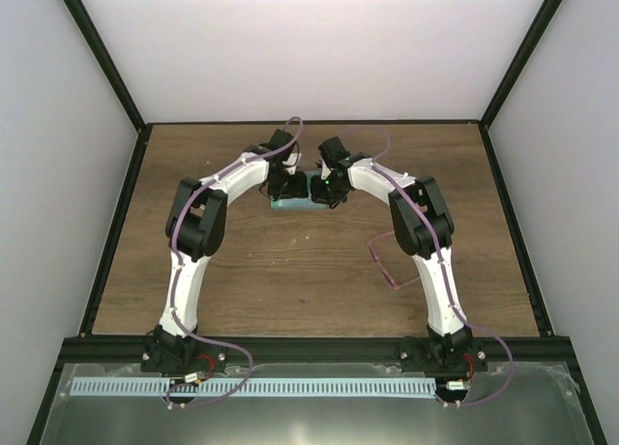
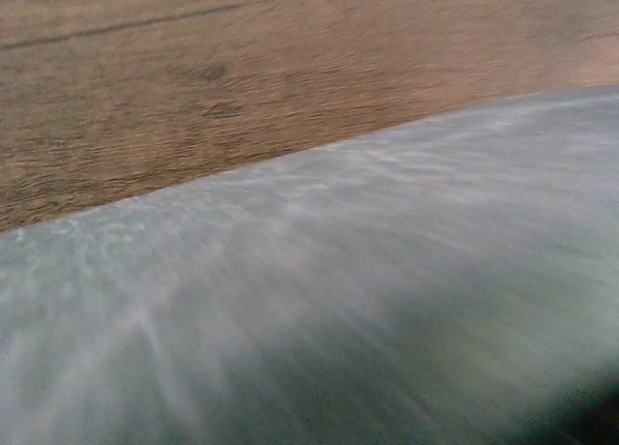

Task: Organize the sunglasses
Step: Place the glasses cleaning cloth in the sunglasses case.

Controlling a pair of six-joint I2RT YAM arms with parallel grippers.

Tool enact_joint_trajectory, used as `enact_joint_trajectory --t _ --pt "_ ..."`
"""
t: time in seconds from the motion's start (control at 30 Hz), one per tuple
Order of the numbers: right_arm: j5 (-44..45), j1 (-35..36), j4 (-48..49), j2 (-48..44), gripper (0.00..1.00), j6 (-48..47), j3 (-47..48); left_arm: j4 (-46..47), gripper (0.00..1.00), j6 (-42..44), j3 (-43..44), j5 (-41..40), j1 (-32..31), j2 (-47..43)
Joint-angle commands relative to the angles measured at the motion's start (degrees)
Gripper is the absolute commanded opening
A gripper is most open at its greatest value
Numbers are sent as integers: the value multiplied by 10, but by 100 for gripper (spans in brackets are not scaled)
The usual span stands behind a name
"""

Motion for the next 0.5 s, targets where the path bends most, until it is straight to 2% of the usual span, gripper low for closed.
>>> enact_joint_trajectory --t 0.0,0.47 --pt "6 -3 -19 20 1 -3 -11 2 51 4 10 -29 7 38" --pt "2 -6 -20 29 1 -3 -14 -17 51 30 -21 -177 34 -3"
